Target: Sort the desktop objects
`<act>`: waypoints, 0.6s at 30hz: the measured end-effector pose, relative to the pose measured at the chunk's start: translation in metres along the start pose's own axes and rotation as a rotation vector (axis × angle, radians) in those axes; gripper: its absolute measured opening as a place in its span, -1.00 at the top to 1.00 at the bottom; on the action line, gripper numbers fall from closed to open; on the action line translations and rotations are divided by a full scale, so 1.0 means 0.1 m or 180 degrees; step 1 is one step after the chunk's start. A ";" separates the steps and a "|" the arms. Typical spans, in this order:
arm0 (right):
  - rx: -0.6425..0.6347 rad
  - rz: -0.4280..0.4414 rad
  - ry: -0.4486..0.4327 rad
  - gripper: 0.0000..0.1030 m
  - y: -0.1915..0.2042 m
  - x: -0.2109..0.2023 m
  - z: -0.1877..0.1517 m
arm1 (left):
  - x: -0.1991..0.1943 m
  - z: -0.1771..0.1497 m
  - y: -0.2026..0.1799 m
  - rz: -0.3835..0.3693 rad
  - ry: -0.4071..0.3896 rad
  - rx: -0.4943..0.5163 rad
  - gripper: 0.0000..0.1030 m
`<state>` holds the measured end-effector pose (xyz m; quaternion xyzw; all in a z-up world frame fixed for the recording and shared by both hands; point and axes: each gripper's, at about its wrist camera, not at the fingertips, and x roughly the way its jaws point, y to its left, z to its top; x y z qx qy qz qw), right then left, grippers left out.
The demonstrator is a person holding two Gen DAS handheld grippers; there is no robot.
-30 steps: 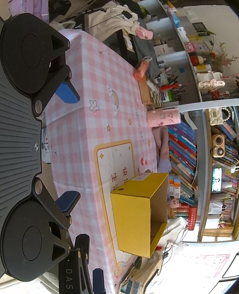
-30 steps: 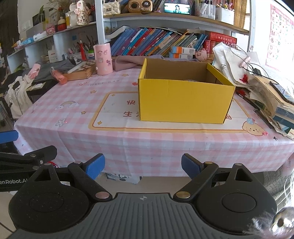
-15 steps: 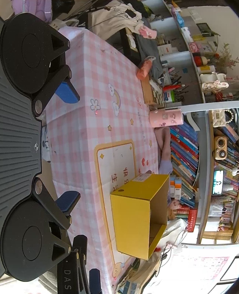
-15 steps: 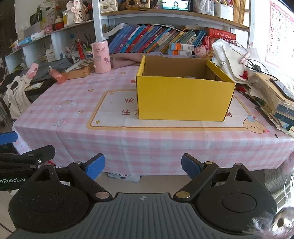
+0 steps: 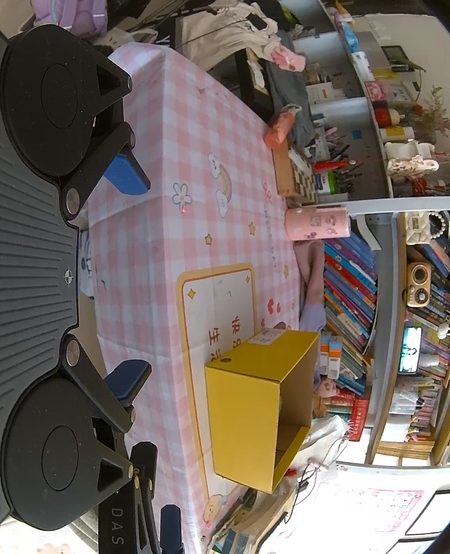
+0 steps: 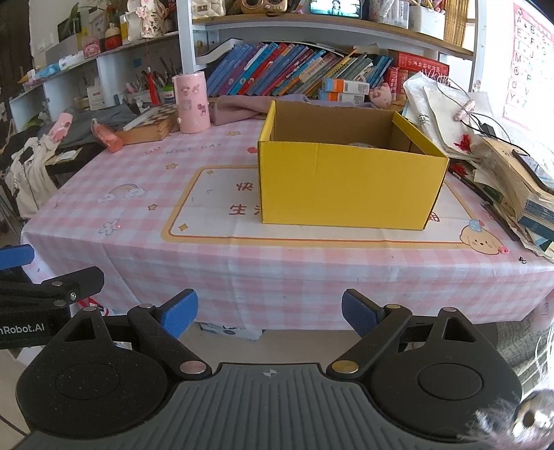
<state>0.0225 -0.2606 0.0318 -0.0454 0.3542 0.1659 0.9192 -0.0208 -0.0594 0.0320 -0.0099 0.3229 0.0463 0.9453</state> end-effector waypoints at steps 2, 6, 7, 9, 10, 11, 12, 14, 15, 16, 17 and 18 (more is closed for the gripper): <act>0.0000 0.0000 0.0006 -0.74 -0.01 0.01 0.00 | 0.00 0.00 0.00 -0.0011 0.0003 -0.0005 -0.99; 0.0004 0.0000 0.0011 -0.74 -0.01 0.02 -0.01 | 0.00 -0.01 0.00 -0.0002 -0.0002 -0.0003 -0.99; 0.0005 0.0003 0.0017 -0.74 -0.02 0.02 -0.01 | 0.00 -0.01 -0.01 0.0010 -0.0004 0.0002 -0.99; 0.0005 0.0007 0.0026 -0.74 -0.01 0.04 -0.02 | 0.00 -0.01 -0.01 0.0046 -0.0010 0.0011 -0.99; 0.0002 0.0010 0.0028 -0.74 -0.01 0.05 -0.02 | 0.00 -0.01 -0.01 0.0054 -0.0013 0.0010 -0.99; 0.0000 0.0012 0.0030 -0.74 0.00 0.05 -0.03 | 0.00 0.00 0.00 0.0057 -0.0015 0.0006 -0.99; -0.0003 0.0014 0.0032 -0.74 0.00 0.06 -0.03 | 0.00 0.00 0.01 0.0056 -0.0014 0.0001 -0.99; -0.0004 0.0018 0.0037 -0.74 0.00 0.06 -0.03 | 0.00 0.00 0.01 0.0051 -0.0014 0.0000 -0.99; -0.0003 0.0018 0.0041 -0.74 0.01 0.06 -0.02 | 0.00 0.00 0.01 0.0050 -0.0016 0.0002 -0.99; -0.0002 0.0018 0.0045 -0.74 0.02 0.07 -0.02 | 0.00 0.00 0.01 0.0050 -0.0014 0.0009 -0.99; -0.0002 0.0018 0.0050 -0.74 0.02 0.07 -0.02 | 0.01 0.00 0.01 0.0049 -0.0007 0.0020 -0.99; -0.0001 0.0015 0.0053 -0.74 0.02 0.07 -0.02 | 0.02 0.00 0.01 0.0045 0.0004 0.0027 -0.99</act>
